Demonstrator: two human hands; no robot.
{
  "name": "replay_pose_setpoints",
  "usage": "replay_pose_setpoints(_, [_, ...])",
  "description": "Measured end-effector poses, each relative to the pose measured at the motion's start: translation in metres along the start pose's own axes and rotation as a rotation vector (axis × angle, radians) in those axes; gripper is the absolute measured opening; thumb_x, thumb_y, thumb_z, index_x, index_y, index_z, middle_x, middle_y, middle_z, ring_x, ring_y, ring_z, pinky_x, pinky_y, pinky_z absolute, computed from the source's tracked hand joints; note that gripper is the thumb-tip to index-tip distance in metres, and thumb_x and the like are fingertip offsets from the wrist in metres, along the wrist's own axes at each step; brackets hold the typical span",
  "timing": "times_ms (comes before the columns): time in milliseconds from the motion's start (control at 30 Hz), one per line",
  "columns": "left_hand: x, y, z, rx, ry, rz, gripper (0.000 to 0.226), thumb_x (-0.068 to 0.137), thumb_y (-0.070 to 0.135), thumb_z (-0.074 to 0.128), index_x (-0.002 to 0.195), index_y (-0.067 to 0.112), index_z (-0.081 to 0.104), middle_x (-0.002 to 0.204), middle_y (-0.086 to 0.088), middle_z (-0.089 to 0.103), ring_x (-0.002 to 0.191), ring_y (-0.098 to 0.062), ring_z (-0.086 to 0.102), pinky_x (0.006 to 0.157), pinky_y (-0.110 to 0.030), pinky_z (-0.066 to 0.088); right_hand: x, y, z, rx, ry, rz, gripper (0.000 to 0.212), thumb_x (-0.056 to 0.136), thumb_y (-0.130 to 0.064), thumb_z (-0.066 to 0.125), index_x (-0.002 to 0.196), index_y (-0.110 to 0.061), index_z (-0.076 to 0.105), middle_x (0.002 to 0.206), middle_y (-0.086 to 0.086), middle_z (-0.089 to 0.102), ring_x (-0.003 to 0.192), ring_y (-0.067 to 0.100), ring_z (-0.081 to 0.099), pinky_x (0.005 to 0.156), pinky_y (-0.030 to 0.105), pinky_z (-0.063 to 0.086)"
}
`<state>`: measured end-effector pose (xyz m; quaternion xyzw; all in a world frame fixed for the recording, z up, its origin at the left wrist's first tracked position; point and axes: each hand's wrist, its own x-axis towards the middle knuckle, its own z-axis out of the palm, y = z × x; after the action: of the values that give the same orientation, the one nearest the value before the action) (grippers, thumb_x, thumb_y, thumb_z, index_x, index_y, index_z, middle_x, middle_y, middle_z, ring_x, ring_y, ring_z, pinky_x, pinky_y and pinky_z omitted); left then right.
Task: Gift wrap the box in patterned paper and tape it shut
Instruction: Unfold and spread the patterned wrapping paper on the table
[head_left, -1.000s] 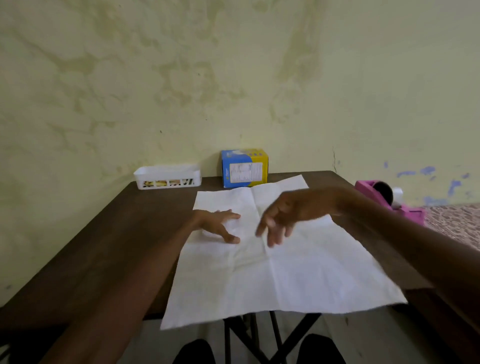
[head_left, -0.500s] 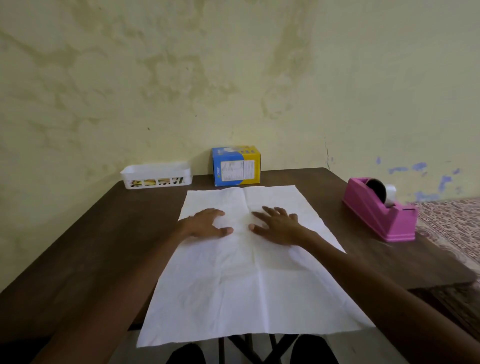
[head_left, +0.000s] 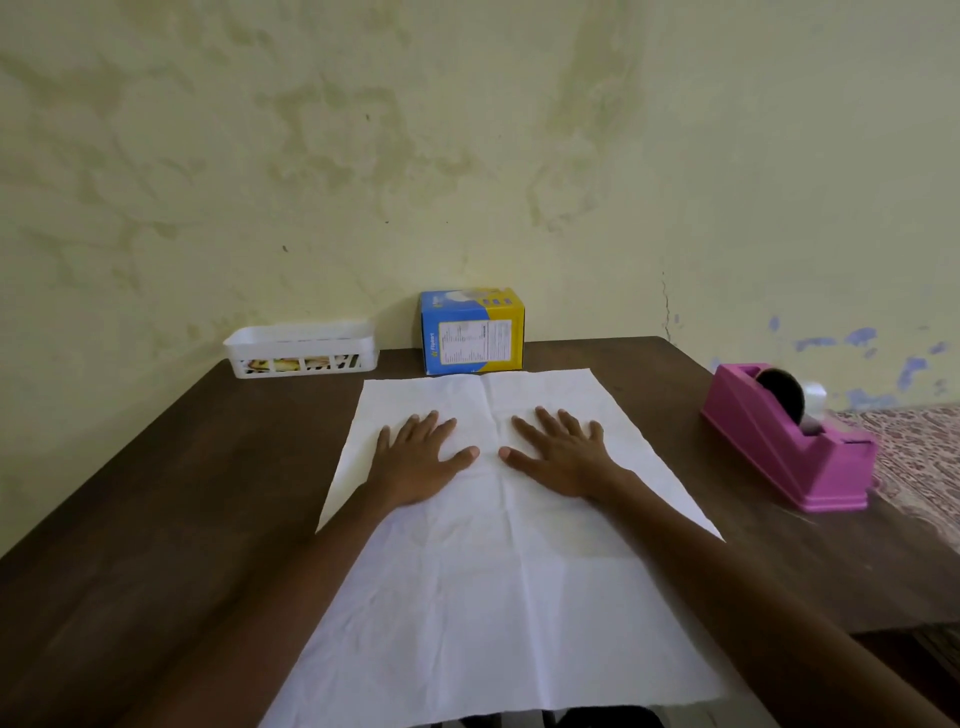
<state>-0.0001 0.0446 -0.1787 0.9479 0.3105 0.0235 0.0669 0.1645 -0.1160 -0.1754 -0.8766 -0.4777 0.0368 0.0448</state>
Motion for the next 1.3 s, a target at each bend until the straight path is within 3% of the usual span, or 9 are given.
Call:
replay_pose_setpoints(167, [0.013,-0.005,-0.012,-0.095,0.022,-0.010,0.075,0.085,0.077,0.032,0.147,0.035,0.029,0.158,0.005,0.020,0.144,-0.020,0.019,0.117,-0.047,0.016,0.016,0.007,-0.014,0.031,-0.028,-0.026,0.075,0.086,-0.079,0.032,0.151,-0.041,0.027,0.162,0.001,0.021,0.148,0.030,0.016,0.114,0.059,0.014])
replay_pose_setpoints(367, [0.060,-0.014,-0.027,-0.517,0.350,-0.130,0.050,0.088,0.041,0.064,0.128,0.017,0.048,0.135,-0.006,0.050,0.119,-0.021,0.050,0.091,-0.031,0.042,0.067,0.002,-0.050,0.503,0.371,-0.022,0.039,0.089,-0.040,0.068,0.121,-0.018,0.064,0.121,0.002,0.065,0.112,0.021,0.060,0.090,0.035,0.049])
replay_pose_setpoints(467, [0.089,-0.018,-0.033,-0.883,0.435,-0.224,0.058,0.086,0.028,0.070,0.133,0.010,0.044,0.137,-0.009,0.049,0.123,-0.022,0.049,0.093,-0.029,0.040,0.095,-0.007,-0.062,0.680,0.443,-0.041,0.038,0.087,-0.024,0.072,0.119,-0.006,0.061,0.113,0.005,0.062,0.107,0.021,0.060,0.078,0.029,0.046])
replay_pose_setpoints(567, [0.115,-0.022,-0.036,-1.088,0.423,-0.256,0.067,0.085,0.021,0.071,0.141,0.007,0.036,0.146,-0.009,0.040,0.131,-0.024,0.042,0.101,-0.033,0.039,0.122,-0.011,-0.059,0.876,0.422,0.033,0.062,0.083,-0.023,0.078,0.133,-0.004,0.047,0.121,0.006,0.057,0.113,0.023,0.058,0.084,0.029,0.048])
replay_pose_setpoints(633, [0.130,-0.025,-0.041,-1.133,0.413,-0.247,0.068,0.086,0.016,0.070,0.142,0.005,0.033,0.146,-0.010,0.039,0.131,-0.024,0.041,0.096,-0.031,0.040,0.137,-0.010,-0.055,1.017,0.419,0.026,0.067,0.078,-0.023,0.082,0.133,-0.008,0.045,0.124,0.006,0.061,0.110,0.022,0.062,0.088,0.034,0.054])
replay_pose_setpoints(767, [0.159,-0.033,-0.050,-1.217,0.311,-0.209,0.067,0.085,0.024,0.071,0.140,0.013,0.035,0.133,-0.007,0.054,0.112,-0.022,0.057,0.072,-0.025,0.049,0.163,-0.009,-0.053,1.249,0.353,0.001,0.057,0.080,-0.020,0.080,0.124,-0.014,0.044,0.117,0.002,0.067,0.095,0.012,0.068,0.066,0.021,0.058])
replay_pose_setpoints(867, [0.168,-0.026,-0.055,-1.301,0.245,-0.135,0.044,0.087,0.027,0.070,0.125,0.019,0.050,0.120,-0.002,0.065,0.102,-0.019,0.064,0.073,-0.027,0.052,0.173,-0.008,-0.054,1.368,0.242,0.003,0.057,0.081,-0.024,0.080,0.127,-0.015,0.046,0.120,0.002,0.067,0.097,0.016,0.069,0.077,0.032,0.061])
replay_pose_setpoints(1000, [0.164,-0.011,-0.067,-1.405,0.330,-0.062,0.033,0.089,0.024,0.066,0.119,0.022,0.054,0.112,-0.001,0.067,0.095,-0.016,0.066,0.071,-0.026,0.053,0.169,-0.003,-0.061,1.427,0.243,-0.029,0.053,0.080,-0.027,0.080,0.126,-0.020,0.055,0.117,0.001,0.070,0.103,0.021,0.070,0.089,0.046,0.058])
replay_pose_setpoints(1300, [0.105,0.003,-0.076,-1.375,0.448,0.041,0.034,0.088,0.021,0.068,0.118,0.025,0.053,0.105,0.010,0.065,0.094,-0.012,0.067,0.073,-0.026,0.056,0.092,0.000,-0.079,1.374,0.409,-0.067,0.051,0.084,-0.020,0.077,0.126,-0.022,0.049,0.118,-0.005,0.063,0.098,0.015,0.069,0.076,0.031,0.059])
